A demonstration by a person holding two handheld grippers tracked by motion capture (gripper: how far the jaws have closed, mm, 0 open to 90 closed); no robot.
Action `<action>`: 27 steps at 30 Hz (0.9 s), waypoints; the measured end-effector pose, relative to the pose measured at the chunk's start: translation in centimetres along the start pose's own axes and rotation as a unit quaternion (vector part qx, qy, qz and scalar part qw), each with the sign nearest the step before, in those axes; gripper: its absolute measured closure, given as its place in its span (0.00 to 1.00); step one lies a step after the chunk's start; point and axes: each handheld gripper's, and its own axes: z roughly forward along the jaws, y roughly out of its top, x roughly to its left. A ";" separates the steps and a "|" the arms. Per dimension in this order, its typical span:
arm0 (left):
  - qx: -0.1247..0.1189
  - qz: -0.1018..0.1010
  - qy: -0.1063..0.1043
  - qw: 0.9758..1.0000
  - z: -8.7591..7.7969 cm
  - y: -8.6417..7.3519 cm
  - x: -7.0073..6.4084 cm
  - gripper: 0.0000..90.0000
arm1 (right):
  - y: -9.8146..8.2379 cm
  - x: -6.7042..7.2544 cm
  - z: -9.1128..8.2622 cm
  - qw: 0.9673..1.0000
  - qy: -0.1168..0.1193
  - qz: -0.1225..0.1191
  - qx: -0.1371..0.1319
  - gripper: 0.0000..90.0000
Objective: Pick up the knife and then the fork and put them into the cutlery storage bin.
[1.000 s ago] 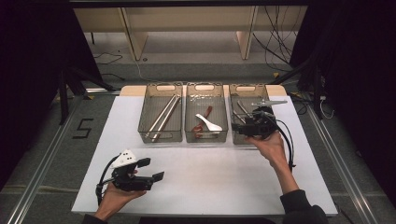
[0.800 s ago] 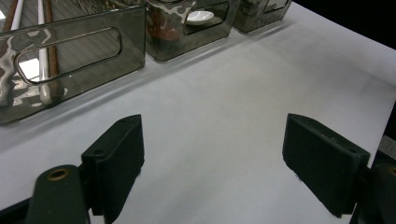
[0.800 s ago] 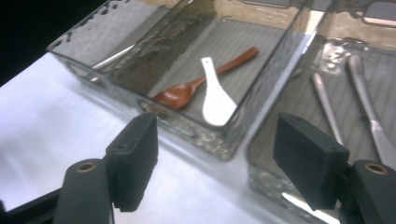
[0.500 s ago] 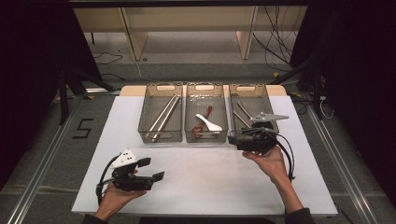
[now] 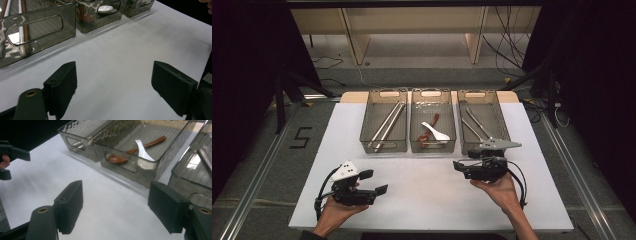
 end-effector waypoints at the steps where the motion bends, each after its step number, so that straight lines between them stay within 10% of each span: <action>1: 0.000 0.000 -0.001 1.000 0.0 0.0 0.0 0.22 | -0.2 0.1 -0.1 1.000 0.003 0.000 -0.003 0.32; 27: -0.022 -0.004 -0.014 1.000 -0.6 -0.2 -0.1 0.22 | -5.3 1.3 -2.1 0.998 0.009 -0.009 -0.056 0.28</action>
